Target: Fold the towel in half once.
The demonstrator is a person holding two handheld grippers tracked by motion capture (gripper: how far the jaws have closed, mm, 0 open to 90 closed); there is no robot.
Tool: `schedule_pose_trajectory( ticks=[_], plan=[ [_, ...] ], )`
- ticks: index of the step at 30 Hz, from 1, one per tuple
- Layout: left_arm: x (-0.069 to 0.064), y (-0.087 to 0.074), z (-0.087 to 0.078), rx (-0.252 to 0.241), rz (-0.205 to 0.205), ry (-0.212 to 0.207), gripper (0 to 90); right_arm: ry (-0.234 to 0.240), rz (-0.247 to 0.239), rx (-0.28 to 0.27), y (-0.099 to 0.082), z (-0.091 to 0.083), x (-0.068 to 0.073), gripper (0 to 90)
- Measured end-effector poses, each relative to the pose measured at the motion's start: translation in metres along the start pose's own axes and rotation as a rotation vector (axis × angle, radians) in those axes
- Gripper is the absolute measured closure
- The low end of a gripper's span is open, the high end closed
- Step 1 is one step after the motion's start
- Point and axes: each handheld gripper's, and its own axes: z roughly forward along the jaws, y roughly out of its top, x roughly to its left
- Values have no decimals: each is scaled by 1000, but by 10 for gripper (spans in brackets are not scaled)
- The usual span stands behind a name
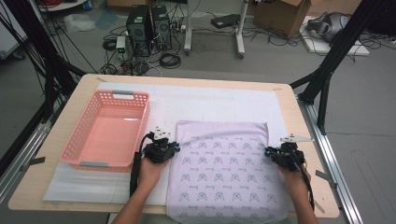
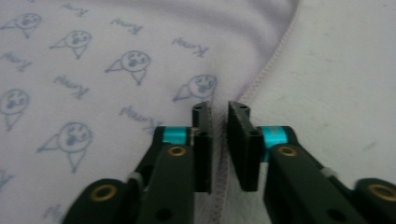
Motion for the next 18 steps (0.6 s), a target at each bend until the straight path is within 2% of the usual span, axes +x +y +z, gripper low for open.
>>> schedule_pose_trajectory(
  ticks=[5, 8, 13, 18],
  plan=[
    [-3, 0, 1, 3, -13, -38, 860, 7, 4, 1, 0, 0, 0, 847],
    [-2, 0, 1, 1, -33, -46, 861, 13, 8, 2, 0, 0, 0, 847],
    [0, 0, -1, -20, -50, -52, 862, 16, 4, -8, -1, 0, -2, 847],
    [5, 1, -5, -50, -74, -37, 863, 18, 8, -11, -1, -1, -2, 850]
  ],
)
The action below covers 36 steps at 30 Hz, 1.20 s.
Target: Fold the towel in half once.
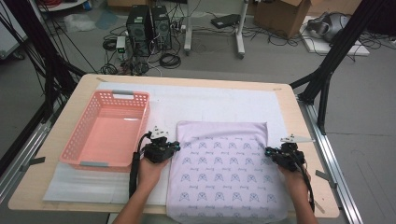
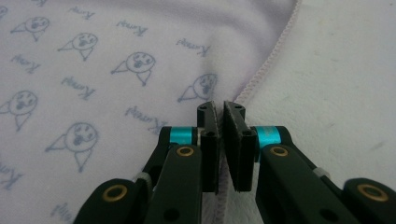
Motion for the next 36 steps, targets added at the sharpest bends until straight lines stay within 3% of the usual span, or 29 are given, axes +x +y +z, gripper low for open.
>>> schedule_pose_trajectory(
  ticks=[3, 7, 12, 15, 18, 21, 26, 36],
  plan=[
    [1, 3, -2, -29, -20, -3, 865, -5, 0, -15, 0, -1, -1, 860],
    [3, 9, -1, -53, -63, -8, 868, 5, 50, -63, 4, -6, -11, 866],
    [4, 39, -1, -81, -60, 13, 871, -5, 102, -116, 15, -12, -22, 866],
    [8, 57, 2, -96, -76, 36, 872, -2, 135, -170, 26, -17, -29, 866],
    [10, 64, 0, -117, -101, 26, 872, 7, 147, -214, 38, -22, -32, 865],
    [6, 62, -7, -125, -66, 12, 872, 18, 130, -230, 40, -29, -29, 865],
    [-2, 54, -22, -141, -36, -24, 871, 60, 114, -228, 29, -41, -26, 864],
    [-20, 12, -55, -152, -9, -85, 870, 128, 70, -223, -10, -69, -4, 862]
  ],
)
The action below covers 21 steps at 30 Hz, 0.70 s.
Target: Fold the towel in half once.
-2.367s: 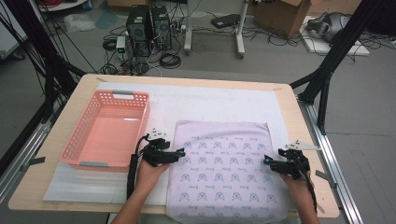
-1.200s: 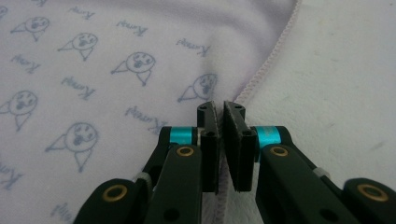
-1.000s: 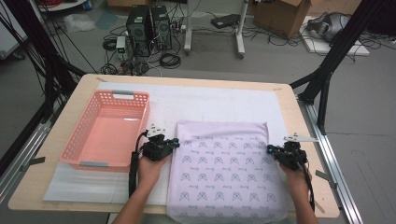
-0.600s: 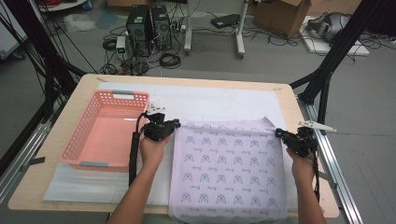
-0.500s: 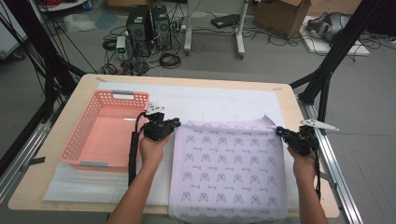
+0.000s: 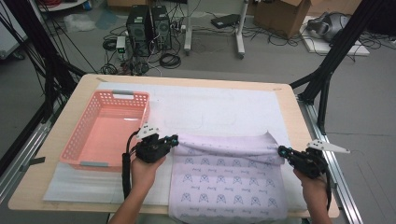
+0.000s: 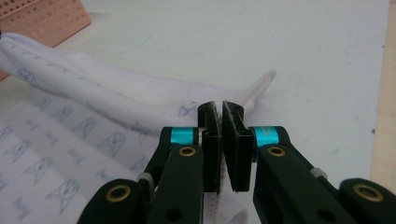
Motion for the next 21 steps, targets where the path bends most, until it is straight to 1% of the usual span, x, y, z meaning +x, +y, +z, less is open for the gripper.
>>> schedule_pose_trajectory(
  ticks=[1, 3, 4, 6, 9, 11, 12, 13, 14, 15, 16, 17, 18, 19, 20, 21],
  plan=[
    [-1, -4, -2, 2, 0, -3, 870, 8, 2, 10, -6, -4, 2, 861],
    [-4, -13, -8, 22, 8, -12, 870, 9, -12, 27, -12, -8, 5, 861],
    [-6, -18, -11, 24, 9, -16, 870, 15, -8, 30, -16, -11, 7, 861],
    [-10, -27, -17, 31, 12, -20, 870, 18, -23, 43, -23, -16, 10, 861],
    [-16, -36, -24, 48, 20, -28, 869, 28, -14, 60, -31, -22, 15, 860],
    [-17, -44, -30, 63, 16, -32, 869, 35, -9, 78, -35, -26, 17, 860],
    [-17, -46, -31, 71, 12, -36, 869, 33, -16, 93, -37, -27, 18, 861],
    [-17, -49, -33, 77, 4, -39, 868, 32, -13, 102, -39, -28, 19, 860],
    [-16, -52, -34, 84, 4, -35, 868, 34, -13, 109, -40, -29, 19, 861],
    [-16, -54, -35, 93, 5, -38, 868, 32, -7, 119, -42, -29, 20, 860],
    [-15, -55, -34, 99, -3, -45, 864, 24, -13, 132, -44, -30, 20, 857],
    [-14, -56, -34, 106, -6, -51, 849, 22, -12, 142, -46, -30, 20, 844],
    [-14, -55, -32, 96, -6, -43, 782, 26, 0, 148, -47, -31, 20, 818],
    [-13, -54, -31, 90, -9, -38, 681, 24, 13, 156, -46, -31, 20, 767],
    [-11, -52, -27, 83, -13, -35, 640, 14, 16, 151, -46, -31, 20, 718],
    [-10, -49, -25, 80, -17, -28, 588, -2, 31, 132, -43, -32, 19, 644]
  ],
)
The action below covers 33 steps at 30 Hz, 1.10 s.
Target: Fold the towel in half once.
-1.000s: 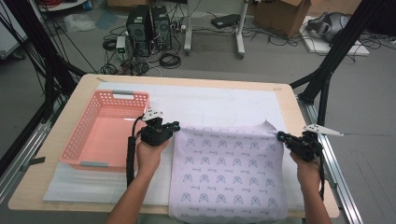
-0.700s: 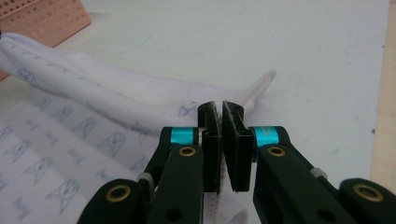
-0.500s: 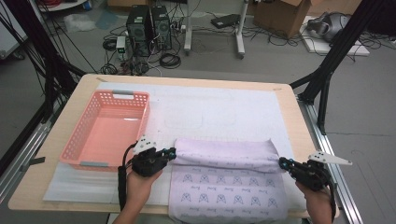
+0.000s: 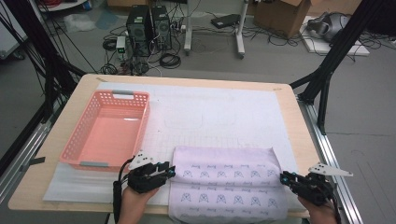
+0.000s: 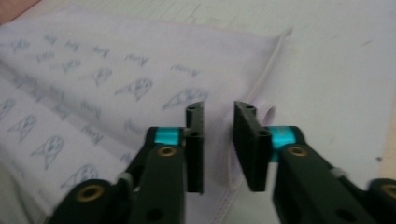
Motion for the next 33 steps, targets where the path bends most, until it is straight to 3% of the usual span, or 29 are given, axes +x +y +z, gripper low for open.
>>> schedule_pose_trajectory(
  ticks=[2, 5, 9, 13, 14, 16, 17, 19, 20, 22, 28, 33],
  plan=[
    [4, 7, 7, -4, -14, 7, 495, -3, 25, -32, 4, -1, -2, 604],
    [10, 15, 20, 14, -34, 15, 449, -30, 39, -51, 12, 2, -5, 542],
    [19, 21, 42, 77, -57, 22, 444, -59, 56, 14, 28, 27, -13, 494],
    [28, 26, 58, 112, -109, 36, 449, -89, 51, 91, 41, 52, -20, 498],
    [29, 26, 61, 119, -110, 42, 459, -88, 51, 107, 43, 57, -22, 541],
    [29, 25, 63, 117, -100, 49, 516, -82, 30, 151, 45, 66, -23, 627],
    [29, 25, 62, 122, -95, 48, 562, -86, 19, 164, 44, 69, -24, 710],
    [27, 23, 62, 145, -45, 52, 764, -79, -4, 166, 42, 70, -24, 864],
    [26, 23, 62, 153, -47, 41, 850, -71, -5, 156, 41, 69, -23, 868],
    [23, 24, 57, 123, -41, 47, 858, -76, -18, 131, 41, 65, -21, 870],
    [12, 33, 32, 1, -39, -4, 860, -69, -41, 36, 41, 36, -8, 870],
    [4, 34, 11, -54, -27, -45, 856, -45, -53, -15, 38, 10, 3, 869]
  ],
)
